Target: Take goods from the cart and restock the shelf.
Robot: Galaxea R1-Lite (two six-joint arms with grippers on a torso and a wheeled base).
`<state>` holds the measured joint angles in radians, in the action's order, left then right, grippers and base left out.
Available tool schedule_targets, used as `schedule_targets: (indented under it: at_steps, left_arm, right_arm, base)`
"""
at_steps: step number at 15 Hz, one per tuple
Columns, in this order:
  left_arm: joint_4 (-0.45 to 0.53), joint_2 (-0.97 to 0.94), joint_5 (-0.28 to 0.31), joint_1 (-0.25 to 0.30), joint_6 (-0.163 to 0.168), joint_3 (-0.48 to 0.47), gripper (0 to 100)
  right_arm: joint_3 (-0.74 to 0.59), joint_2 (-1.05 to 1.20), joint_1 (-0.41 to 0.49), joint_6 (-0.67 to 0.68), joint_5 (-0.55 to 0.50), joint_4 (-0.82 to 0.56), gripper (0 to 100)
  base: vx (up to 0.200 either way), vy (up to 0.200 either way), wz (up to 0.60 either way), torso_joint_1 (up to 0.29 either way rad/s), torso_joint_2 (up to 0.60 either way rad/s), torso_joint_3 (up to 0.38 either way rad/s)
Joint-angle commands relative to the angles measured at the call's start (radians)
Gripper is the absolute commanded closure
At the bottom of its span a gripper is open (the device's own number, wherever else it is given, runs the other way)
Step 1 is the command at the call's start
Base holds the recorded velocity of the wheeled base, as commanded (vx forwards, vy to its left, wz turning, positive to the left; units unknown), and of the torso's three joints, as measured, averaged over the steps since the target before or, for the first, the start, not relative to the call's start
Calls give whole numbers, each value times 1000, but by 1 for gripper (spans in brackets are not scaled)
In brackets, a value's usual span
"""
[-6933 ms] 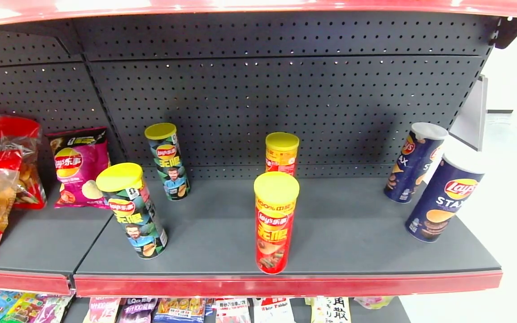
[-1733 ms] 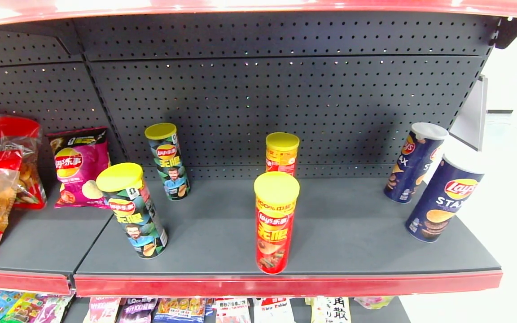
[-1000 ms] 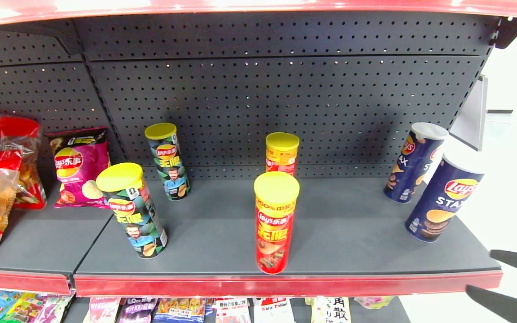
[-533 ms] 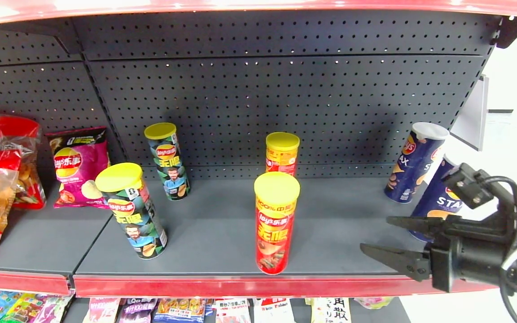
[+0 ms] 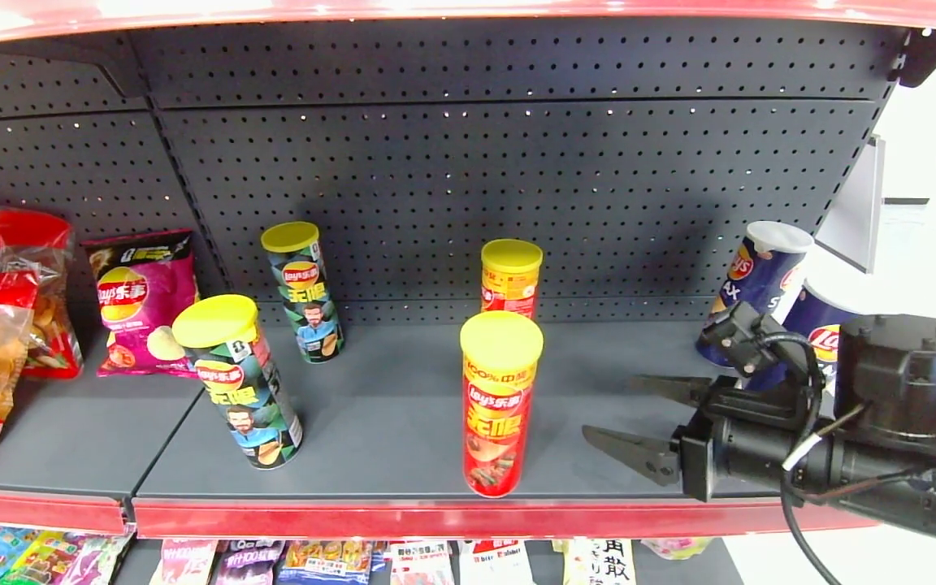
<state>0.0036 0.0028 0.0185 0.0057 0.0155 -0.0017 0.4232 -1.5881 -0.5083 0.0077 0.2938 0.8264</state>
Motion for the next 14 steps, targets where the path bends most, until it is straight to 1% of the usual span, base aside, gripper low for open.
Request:
schedule_targets:
  at_steps: [1,4,5,6,9,11,14]
  left_arm:
    - [-1,0,0,0,0,0,0]
    - [-1,0,0,0,0,0,0]
    - [-1,0,0,0,0,0,0]
    - [-1,0,0,0,0,0,0]
    - [-1,0,0,0,0,0,0]
    - [-1,0,0,0,0,0,0]
    - [-1,0,0,0,0,0,0]
  right_arm:
    - [3,-73,-9,0,1,30,0]
    - [19,-150,-7,0,10,122,0]
    - [20,-151,-6,0,11,123,0]
    - [69,-187,17,-6,90,128,0]
    - [74,-187,11,-61,205,128,0]
    - [86,-210,-12,-69,214,131,0]
    - [124,-240,-21,-80,212,146,0]
  base:
    - [0,0,0,0,0,0]
    - [0,0,0,0,0,0]
    - [0,0,0,0,0,0]
    - [0,0,0,0,0,0]
    - [0,0,0,0,0,0]
    - [0,0,0,0,0,0]
    - [0,0,0,0,0,0]
